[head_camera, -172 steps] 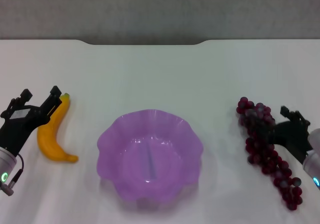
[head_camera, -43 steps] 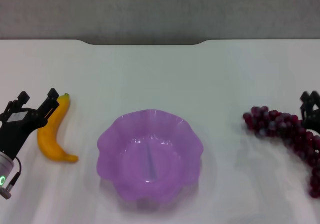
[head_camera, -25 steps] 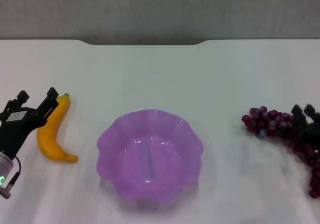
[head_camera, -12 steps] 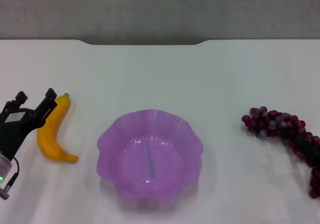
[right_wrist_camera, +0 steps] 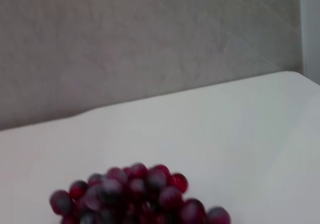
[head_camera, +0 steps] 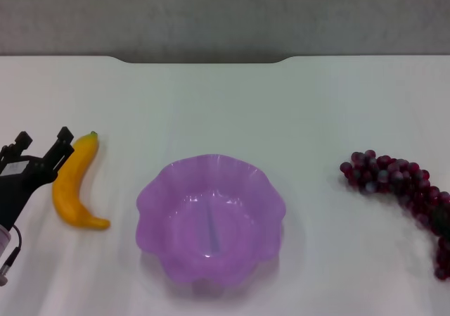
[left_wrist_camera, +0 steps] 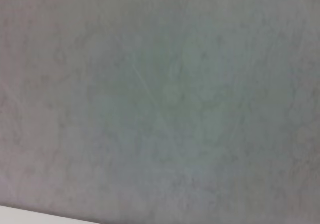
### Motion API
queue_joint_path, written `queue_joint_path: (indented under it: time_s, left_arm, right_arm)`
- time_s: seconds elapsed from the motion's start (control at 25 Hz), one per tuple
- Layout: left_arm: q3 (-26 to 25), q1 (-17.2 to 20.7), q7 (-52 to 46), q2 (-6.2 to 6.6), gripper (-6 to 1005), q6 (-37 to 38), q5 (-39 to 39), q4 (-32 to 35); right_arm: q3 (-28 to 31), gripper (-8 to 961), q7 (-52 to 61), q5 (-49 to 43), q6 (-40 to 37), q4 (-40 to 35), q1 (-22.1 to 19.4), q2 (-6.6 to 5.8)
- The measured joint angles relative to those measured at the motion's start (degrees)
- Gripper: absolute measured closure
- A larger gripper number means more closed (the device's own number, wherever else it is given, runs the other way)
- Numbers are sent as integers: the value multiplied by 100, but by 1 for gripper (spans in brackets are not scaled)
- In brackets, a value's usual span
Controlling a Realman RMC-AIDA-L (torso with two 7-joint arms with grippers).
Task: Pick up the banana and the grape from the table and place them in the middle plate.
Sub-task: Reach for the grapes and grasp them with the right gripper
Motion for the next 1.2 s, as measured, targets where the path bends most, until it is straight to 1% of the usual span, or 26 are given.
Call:
queue_joint_path:
  time_s: [0.32,0.76,1.0,1.2]
  left_arm:
    - [12,-7,0,6,107,71,0,0]
    - [21,-17,6,-7,106,146,0,-9]
    - [20,-11,8,-12,106,170,0,-9]
    - [20,-7,9,-12,107,219,0,-5]
  right_arm:
    - [-39,97,-29,0,253,113,29,15]
    - [-261,96,-67,3,600,112,156,21]
    - [-263,102,-91,3,648,92,174,24]
    - [-262,153,-119,3,652,81,174,24]
